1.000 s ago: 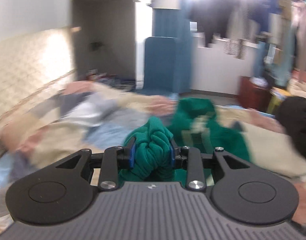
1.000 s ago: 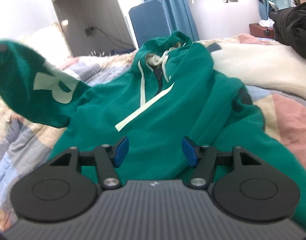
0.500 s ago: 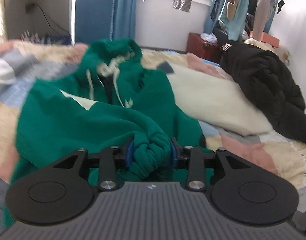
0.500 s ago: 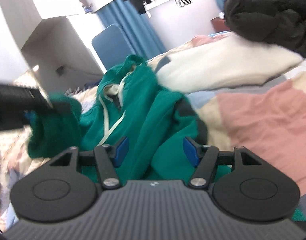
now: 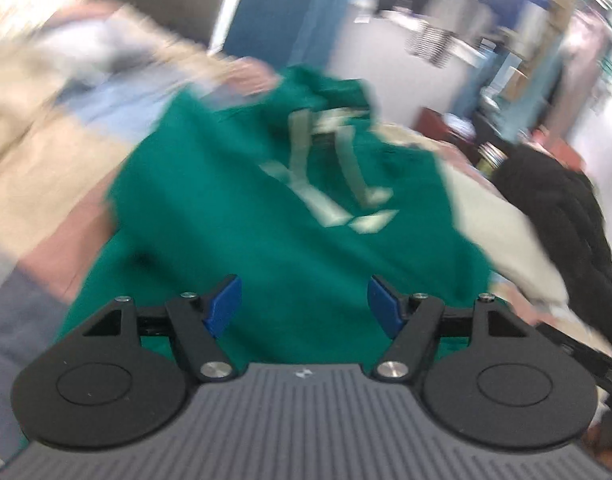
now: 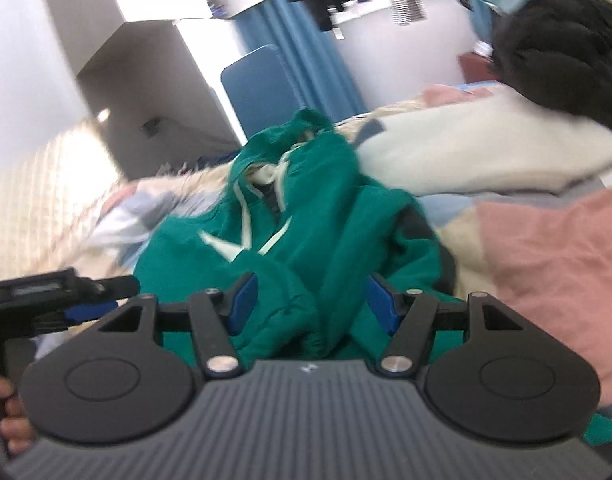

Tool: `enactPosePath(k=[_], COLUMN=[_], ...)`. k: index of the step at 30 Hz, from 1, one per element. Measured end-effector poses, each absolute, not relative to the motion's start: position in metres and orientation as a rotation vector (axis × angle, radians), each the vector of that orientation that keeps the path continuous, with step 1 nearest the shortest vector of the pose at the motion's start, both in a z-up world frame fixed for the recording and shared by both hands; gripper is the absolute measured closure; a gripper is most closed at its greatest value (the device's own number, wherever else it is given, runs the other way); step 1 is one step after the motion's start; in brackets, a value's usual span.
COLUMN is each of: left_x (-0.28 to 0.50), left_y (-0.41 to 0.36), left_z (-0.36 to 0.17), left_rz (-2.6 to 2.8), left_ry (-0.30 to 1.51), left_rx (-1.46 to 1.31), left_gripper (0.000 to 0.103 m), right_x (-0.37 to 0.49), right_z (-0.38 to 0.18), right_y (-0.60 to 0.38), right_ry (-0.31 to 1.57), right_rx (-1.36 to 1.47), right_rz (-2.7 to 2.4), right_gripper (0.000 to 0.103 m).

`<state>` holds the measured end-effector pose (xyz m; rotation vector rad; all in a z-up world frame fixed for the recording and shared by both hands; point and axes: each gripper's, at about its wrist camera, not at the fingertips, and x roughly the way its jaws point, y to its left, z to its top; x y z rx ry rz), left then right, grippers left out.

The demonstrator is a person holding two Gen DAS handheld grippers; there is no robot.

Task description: Fold large clothes

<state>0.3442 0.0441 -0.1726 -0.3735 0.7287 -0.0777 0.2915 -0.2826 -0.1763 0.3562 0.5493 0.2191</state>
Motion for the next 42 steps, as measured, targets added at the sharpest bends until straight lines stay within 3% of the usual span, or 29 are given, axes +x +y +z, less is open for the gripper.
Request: enactPosePath(k=[10, 12, 14, 17, 19, 24, 34, 37, 40, 42], left_x=[0.402, 0.413, 0.421, 0.427, 0.427, 0.412, 0.42, 0.416, 0.399, 0.385], left_y=[0.116, 0.12, 0.124, 0.132, 0.138, 0.159, 0.158, 0.156, 0.151, 0.146], left_z=[-0.251, -0.261, -0.267, -0.271, -0.266, -0.242, -0.251, -0.247, -0.237, -0.226], left_rz=[-0.027, -0.035, -0.053, -0.06, -0.063, -0.005, 0.063, 0.073, 0.098, 0.109], left_ry=[0.742, 0.745, 0.745, 0.755, 0.724, 0.62, 0.699, 0.697, 0.663, 0.598], left_rx=[-0.614, -0.634, -0.662, -0.71, -0.726, -0.712, -0.621, -0.599, -0.539, -0.512], left_gripper=[0.032, 0.045, 0.067, 0.093, 0.095, 0.096, 0.094, 0.083, 0.061, 0.059], right_x=[0.305, 0.312, 0.319, 0.331, 0.336, 0.338, 0.336, 0.337, 0.333, 0.331], right_z=[-0.188, -0.193, -0.201, -0.212, -0.216, -0.202, -0.235, -0.236, -0.234, -0.23], right_y=[-0.225, -0.215, -0.206, -0.196, -0.192, -0.18, -0.154, -0.157, -0.157, -0.159], right_ry=[0.566, 0.565, 0.573, 0.588, 0.595, 0.6, 0.643, 0.641, 0.63, 0.618], right_rx=[0.167, 0.108, 0.06, 0.011, -0.012, 0.052, -0.103, -0.083, -0.081, -0.07], right_rz=[0.288, 0.277, 0.265, 0.25, 0.253, 0.35, 0.358, 0.359, 0.356, 0.354], right_gripper=[0.041, 0.041, 0.041, 0.041, 0.042, 0.047, 0.048, 0.048, 0.048, 0.048])
